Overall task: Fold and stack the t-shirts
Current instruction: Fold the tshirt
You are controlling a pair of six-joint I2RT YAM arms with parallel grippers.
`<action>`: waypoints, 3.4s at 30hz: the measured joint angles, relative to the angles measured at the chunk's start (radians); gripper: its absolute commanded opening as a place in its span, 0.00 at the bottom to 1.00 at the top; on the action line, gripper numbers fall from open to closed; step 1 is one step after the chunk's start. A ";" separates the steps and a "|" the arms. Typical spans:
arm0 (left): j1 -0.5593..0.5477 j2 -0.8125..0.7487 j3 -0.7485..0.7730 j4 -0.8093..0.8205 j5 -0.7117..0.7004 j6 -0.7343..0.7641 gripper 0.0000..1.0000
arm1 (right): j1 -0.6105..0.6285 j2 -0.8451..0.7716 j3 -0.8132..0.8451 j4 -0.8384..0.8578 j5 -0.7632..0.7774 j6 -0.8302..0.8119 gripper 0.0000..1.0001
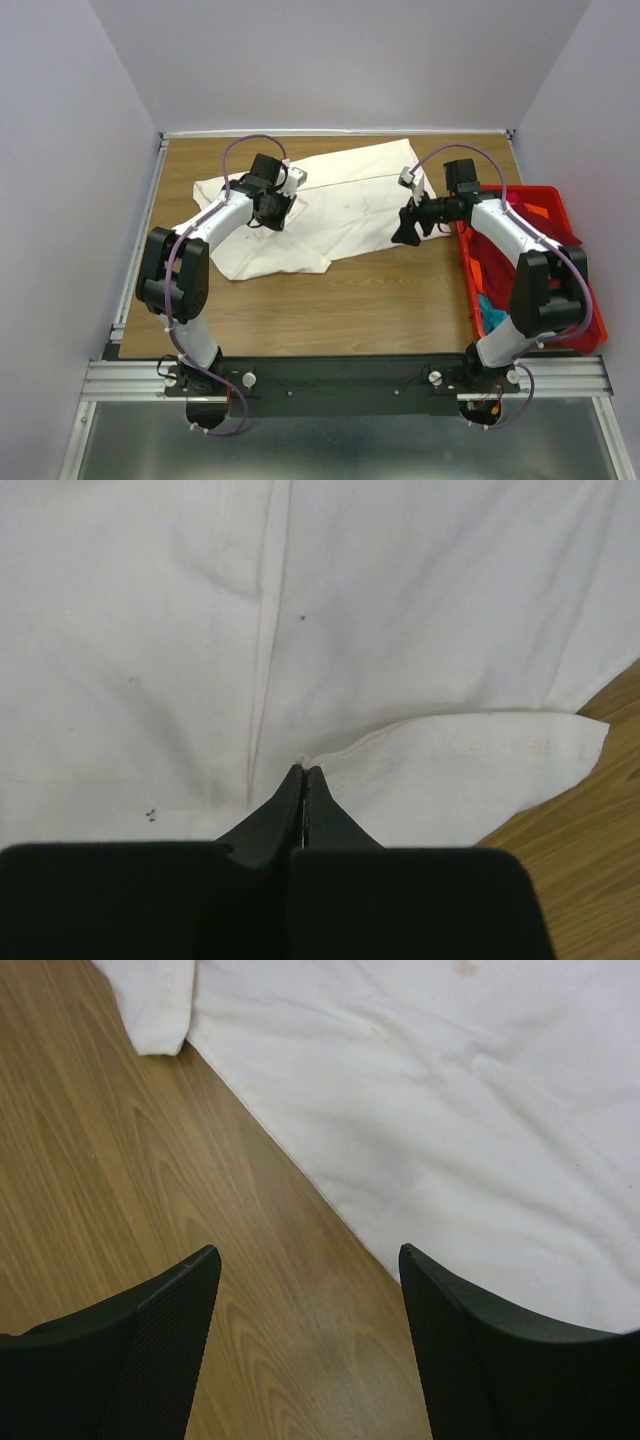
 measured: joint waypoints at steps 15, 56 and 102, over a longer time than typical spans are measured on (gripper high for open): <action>0.007 -0.117 -0.129 0.093 0.018 -0.026 0.00 | -0.005 0.025 0.000 -0.061 0.253 -0.187 0.78; 0.008 -0.367 -0.279 0.249 -0.002 -0.050 0.00 | 0.016 0.286 0.092 -0.056 0.903 -0.626 0.01; 0.017 -0.458 -0.249 0.590 -0.250 0.193 0.00 | 0.017 0.567 0.729 -0.057 0.903 -0.199 0.01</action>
